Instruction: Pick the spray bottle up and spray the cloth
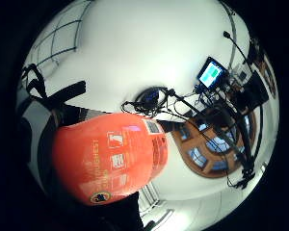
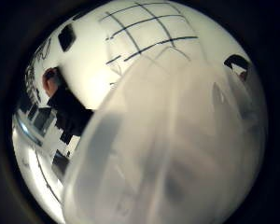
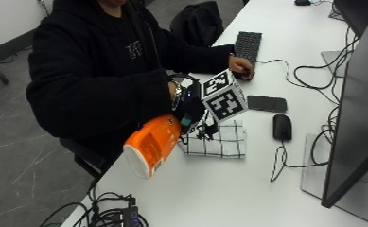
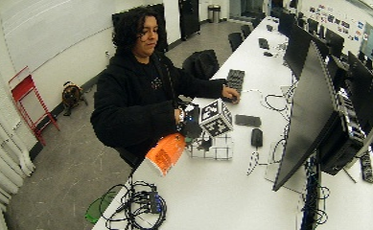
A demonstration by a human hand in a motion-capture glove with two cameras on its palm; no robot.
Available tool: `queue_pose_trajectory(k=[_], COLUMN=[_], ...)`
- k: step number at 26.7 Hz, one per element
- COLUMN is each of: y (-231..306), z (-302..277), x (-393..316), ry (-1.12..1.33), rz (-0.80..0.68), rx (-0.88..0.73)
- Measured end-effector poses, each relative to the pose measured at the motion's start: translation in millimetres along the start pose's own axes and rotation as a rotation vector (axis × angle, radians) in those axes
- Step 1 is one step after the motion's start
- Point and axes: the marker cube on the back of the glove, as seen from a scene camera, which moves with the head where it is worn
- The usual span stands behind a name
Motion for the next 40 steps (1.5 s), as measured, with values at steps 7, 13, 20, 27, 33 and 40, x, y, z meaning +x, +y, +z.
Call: queue_pose_trajectory(k=[7,13,20,27,33,40], y=[-13,-33,-43,-5,22,28], z=[41,56,36,13,-38,-88], x=[-13,-21,-30,-58,-105,-155], ry=[0.127,0.185,0.154,0.139,0.094,-0.018], rz=[0.047,0.079,0.044,-0.127,-0.337,-0.579], rx=[-0.137,-0.2,-0.153,0.079,0.39,0.693])
